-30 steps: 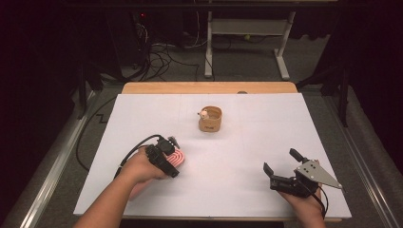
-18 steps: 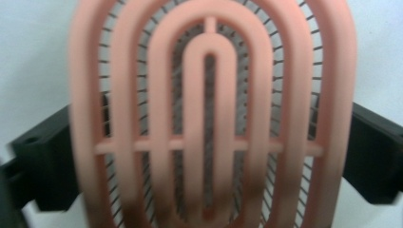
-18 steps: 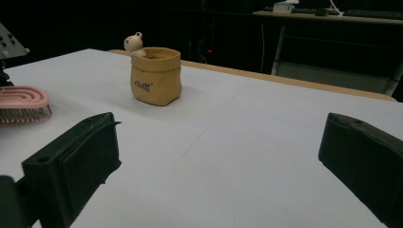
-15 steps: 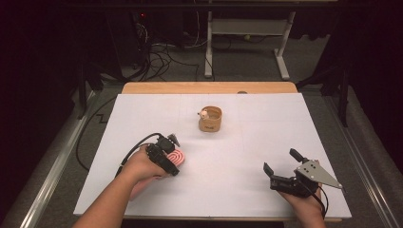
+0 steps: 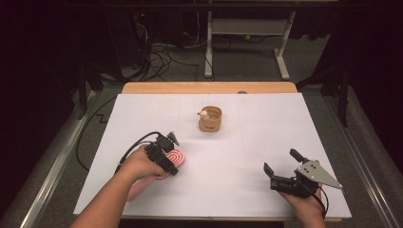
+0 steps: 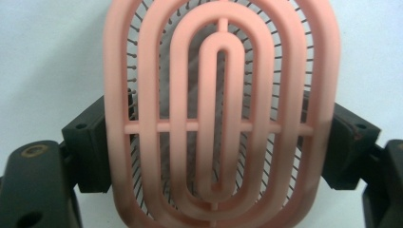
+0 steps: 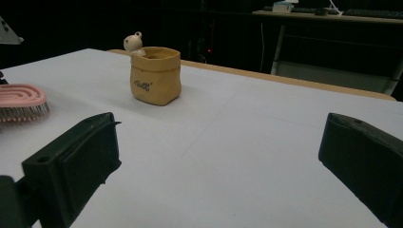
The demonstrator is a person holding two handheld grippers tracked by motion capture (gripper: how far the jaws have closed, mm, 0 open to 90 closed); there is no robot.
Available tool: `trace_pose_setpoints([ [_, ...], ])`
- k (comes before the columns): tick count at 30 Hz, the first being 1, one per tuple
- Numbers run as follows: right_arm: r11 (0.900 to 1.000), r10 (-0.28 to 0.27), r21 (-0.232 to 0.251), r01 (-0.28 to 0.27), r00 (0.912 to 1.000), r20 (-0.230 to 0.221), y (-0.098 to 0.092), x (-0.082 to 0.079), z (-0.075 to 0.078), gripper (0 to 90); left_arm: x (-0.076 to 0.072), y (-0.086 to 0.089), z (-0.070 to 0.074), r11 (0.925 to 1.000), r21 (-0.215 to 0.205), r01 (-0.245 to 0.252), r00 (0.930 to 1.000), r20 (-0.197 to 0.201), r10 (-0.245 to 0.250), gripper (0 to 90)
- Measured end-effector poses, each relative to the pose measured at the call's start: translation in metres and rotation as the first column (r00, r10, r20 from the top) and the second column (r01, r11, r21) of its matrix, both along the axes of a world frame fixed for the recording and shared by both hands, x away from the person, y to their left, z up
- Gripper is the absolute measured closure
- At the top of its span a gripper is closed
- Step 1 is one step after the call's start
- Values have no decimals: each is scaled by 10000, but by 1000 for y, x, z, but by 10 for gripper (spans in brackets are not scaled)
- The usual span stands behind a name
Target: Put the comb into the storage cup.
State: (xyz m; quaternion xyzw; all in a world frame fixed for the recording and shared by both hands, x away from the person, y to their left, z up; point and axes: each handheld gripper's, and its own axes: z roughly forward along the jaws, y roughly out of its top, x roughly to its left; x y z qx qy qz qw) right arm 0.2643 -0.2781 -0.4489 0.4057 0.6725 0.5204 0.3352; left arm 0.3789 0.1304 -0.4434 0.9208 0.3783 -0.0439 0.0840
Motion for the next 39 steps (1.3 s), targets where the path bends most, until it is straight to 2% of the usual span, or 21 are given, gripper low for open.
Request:
trace_pose_setpoints([
  [8,10000,-1,57,1,10000,-28,-1,0,0,5,0,-2,5,9998,212,53,9998,208,-57,184],
  [18,10000,-13,56,13,10000,-21,0,-1,-1,5,-1,1,7,9998,131,120,9997,218,-123,191],
  [25,9999,-50,89,50,10000,-43,-1,-1,0,5,-3,-1,8,9996,169,214,9987,456,-221,194],
  [32,9999,-70,78,70,10000,-27,-1,-2,0,5,-5,2,10,9999,59,111,9975,697,-115,196],
  [39,9999,-64,113,65,10000,-48,-1,-1,-1,5,-11,3,14,9993,-94,350,9941,1034,-338,197],
])
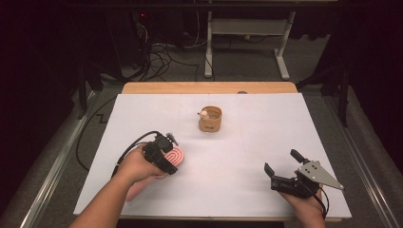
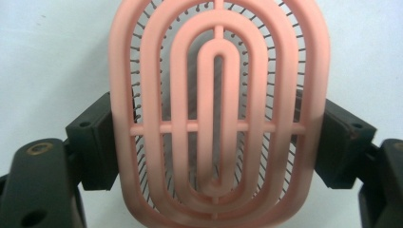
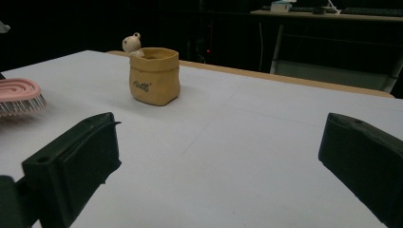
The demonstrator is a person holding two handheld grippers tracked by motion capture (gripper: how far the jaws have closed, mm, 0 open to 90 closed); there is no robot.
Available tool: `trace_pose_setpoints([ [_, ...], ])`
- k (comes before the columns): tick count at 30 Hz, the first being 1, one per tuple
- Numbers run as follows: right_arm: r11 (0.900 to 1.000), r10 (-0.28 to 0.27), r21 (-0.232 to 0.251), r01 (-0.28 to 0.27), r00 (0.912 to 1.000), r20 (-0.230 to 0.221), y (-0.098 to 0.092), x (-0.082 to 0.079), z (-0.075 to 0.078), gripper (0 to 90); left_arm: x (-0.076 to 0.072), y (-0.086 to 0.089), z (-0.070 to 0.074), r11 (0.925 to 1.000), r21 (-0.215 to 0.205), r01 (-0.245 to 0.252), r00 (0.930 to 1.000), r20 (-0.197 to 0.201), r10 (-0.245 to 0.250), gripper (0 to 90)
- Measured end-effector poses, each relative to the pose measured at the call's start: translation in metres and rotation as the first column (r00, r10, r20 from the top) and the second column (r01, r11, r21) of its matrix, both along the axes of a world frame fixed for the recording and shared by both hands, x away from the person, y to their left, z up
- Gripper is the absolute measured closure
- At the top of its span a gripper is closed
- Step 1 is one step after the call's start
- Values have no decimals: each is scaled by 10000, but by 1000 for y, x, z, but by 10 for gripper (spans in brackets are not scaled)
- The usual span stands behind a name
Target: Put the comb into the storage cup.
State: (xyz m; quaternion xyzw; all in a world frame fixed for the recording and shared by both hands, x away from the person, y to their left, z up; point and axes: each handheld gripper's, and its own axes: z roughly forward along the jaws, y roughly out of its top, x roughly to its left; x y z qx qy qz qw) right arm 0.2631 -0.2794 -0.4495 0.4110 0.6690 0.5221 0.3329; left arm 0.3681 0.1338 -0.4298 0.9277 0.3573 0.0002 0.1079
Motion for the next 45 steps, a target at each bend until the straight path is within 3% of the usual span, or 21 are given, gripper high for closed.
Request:
trace_pose_setpoints([
  [12,10000,-44,68,43,10000,9,-1,-2,0,5,-8,9,15,9977,-678,-62,9983,577,102,198],
  [22,9999,-78,88,78,10000,10,-1,-2,1,5,-15,15,28,9887,-1487,-169,9914,1259,358,198],
  [34,9999,-136,14,136,9999,75,0,-3,2,5,-23,27,36,9641,-2650,-175,9729,2179,776,197],
  [39,9999,-144,0,144,9998,106,-1,-4,2,5,-25,34,45,9407,-3385,-229,9541,2736,1216,197],
  [41,9999,-130,1,130,9999,111,-1,-4,2,5,-25,37,46,9317,-3623,-247,9513,2781,1334,197],
  [42,9999,-135,13,135,9999,101,-1,-4,2,5,-25,38,47,9297,-3671,-316,9470,2866,1453,197],
  [44,9999,-145,3,145,9998,105,-1,-4,2,5,-25,40,47,9247,-3791,-334,9463,2857,1513,197],
  [45,9999,-144,4,144,9998,97,-1,-4,2,5,-25,41,48,9218,-3857,-395,9410,2958,1641,197],
])
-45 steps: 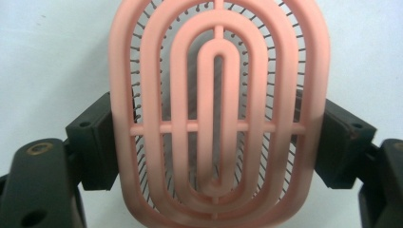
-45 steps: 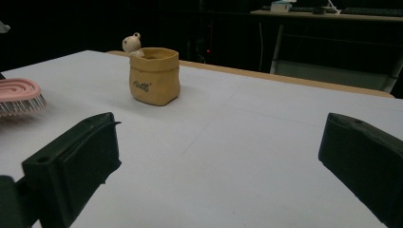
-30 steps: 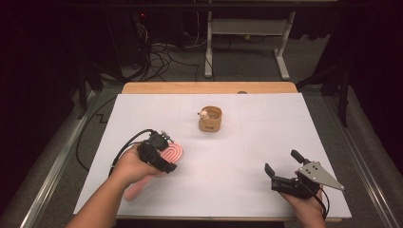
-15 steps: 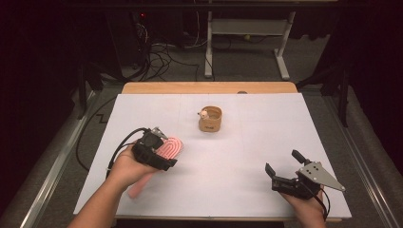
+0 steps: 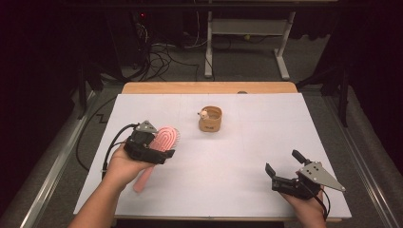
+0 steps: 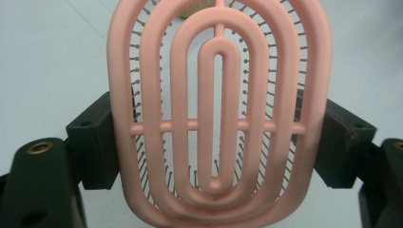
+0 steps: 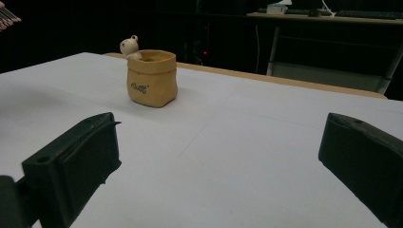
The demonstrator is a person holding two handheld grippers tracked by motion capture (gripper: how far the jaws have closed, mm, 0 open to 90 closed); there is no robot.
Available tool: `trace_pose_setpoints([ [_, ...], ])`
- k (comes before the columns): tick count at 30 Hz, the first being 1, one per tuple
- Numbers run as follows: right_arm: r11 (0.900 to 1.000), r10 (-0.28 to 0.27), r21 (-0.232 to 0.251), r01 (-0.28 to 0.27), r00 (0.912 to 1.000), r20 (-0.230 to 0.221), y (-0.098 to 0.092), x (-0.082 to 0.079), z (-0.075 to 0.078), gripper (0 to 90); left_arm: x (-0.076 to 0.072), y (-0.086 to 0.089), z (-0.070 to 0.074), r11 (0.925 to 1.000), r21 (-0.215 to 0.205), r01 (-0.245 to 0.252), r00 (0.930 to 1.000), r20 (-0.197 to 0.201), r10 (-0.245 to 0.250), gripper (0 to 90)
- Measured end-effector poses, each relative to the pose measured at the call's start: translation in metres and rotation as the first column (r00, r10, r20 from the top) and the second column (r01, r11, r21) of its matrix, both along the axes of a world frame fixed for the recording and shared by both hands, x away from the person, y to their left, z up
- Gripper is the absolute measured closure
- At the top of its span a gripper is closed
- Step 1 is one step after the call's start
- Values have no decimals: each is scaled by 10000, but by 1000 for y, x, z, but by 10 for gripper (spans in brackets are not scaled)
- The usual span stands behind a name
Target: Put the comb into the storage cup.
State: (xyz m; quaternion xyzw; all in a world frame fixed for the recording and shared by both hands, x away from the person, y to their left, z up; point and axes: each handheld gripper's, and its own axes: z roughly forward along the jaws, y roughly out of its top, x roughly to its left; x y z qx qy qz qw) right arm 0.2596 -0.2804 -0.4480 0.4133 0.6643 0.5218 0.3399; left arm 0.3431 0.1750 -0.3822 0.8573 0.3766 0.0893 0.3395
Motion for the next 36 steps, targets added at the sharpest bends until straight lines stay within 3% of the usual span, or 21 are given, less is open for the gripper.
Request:
trace_pose_setpoints([
  [4,10000,12,-27,-12,10000,20,0,0,0,5,-1,4,2,9992,-378,-130,9994,301,141,197],
  [12,10000,58,-68,-58,10000,27,2,-1,0,5,-6,3,5,9969,-757,-204,9952,942,275,197],
  [16,9999,111,-75,-111,9999,13,3,-1,0,5,-8,3,6,9924,-1221,-152,9919,1236,304,197],
  [25,9996,245,-169,-245,9997,-1,4,0,-1,5,-14,1,8,9831,-1830,-100,9852,1662,409,197],
  [32,9996,235,-156,-235,9997,-2,4,0,-1,5,-20,-4,10,9771,-2128,-57,9756,2135,522,197],
  [36,9996,236,-160,-235,9997,43,4,0,-1,5,-22,-4,11,9720,-2345,-124,9666,2460,717,197],
])
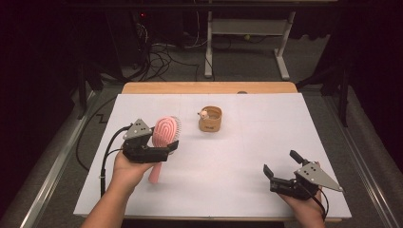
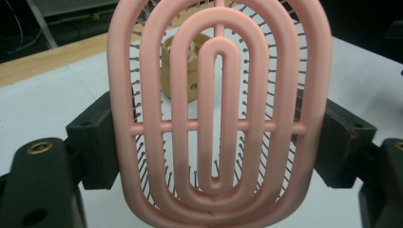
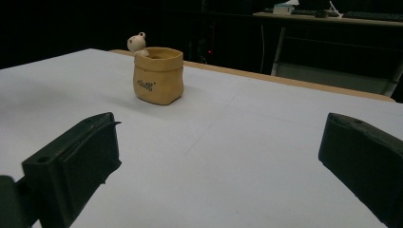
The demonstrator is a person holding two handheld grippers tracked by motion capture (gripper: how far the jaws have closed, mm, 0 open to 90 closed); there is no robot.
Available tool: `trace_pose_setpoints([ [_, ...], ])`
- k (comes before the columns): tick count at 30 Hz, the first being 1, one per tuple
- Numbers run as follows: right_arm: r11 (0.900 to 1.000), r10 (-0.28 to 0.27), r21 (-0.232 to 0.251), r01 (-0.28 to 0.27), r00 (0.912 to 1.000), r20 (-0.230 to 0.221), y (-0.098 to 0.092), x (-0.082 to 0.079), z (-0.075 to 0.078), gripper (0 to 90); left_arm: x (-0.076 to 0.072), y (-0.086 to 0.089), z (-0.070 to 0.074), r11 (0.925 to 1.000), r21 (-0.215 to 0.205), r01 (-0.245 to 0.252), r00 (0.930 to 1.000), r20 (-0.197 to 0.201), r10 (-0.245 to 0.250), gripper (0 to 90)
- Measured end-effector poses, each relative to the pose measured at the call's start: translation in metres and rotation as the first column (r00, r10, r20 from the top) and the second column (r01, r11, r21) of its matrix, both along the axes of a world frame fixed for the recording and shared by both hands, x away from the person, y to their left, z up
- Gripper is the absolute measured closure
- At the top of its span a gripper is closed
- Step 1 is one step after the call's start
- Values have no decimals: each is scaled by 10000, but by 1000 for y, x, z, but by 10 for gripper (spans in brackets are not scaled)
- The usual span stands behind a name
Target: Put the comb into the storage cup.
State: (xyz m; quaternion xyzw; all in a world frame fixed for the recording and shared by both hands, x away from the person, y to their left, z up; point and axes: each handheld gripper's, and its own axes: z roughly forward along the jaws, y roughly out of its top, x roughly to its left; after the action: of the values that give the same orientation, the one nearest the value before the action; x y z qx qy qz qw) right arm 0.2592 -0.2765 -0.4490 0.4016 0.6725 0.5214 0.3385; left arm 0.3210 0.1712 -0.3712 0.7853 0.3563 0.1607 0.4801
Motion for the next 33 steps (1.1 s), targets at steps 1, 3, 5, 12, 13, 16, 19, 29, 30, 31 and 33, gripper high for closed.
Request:
trace_pose_setpoints([
  [1,10000,-2,-4,2,10000,-3,0,0,0,5,-1,0,0,10000,-56,-27,10000,66,27,197],
  [3,10000,-1,0,1,10000,-17,0,0,0,5,-2,0,1,9999,-70,-88,9997,234,90,197],
  [5,10000,17,-31,-17,10000,-23,1,0,0,5,-3,0,1,9999,-98,-129,9991,393,133,197],
  [12,9999,47,-99,-48,10000,-47,2,0,-1,5,-8,-4,-1,9994,-307,-176,9956,916,203,197],
  [13,9999,43,-97,-43,10000,-53,2,0,-1,5,-8,-5,-2,9990,-415,-145,9949,993,185,197],
  [16,10000,32,-93,-33,10000,-68,2,0,-1,5,-11,-7,-2,9986,-509,-165,9922,1227,227,197],
  [19,9999,4,-125,-5,10000,-76,1,0,-2,5,-12,-10,-3,9987,-510,-74,9903,1384,144,197],
  [29,9997,-205,-165,202,9997,-167,1,0,-5,5,-10,-17,-10,9996,-281,60,9813,1924,-5,197],
  [30,9996,-209,-196,206,9996,-178,1,0,-5,5,-9,-19,-11,9997,-235,63,9804,1971,-15,197],
  [31,9995,-239,-208,234,9995,-212,0,1,-6,5,-8,-22,-13,9997,-227,103,9797,2006,-55,197],
  [33,9992,-362,-188,357,9989,-290,-1,3,-7,5,-7,-26,-14,9995,-264,192,9789,2039,-134,197],
])
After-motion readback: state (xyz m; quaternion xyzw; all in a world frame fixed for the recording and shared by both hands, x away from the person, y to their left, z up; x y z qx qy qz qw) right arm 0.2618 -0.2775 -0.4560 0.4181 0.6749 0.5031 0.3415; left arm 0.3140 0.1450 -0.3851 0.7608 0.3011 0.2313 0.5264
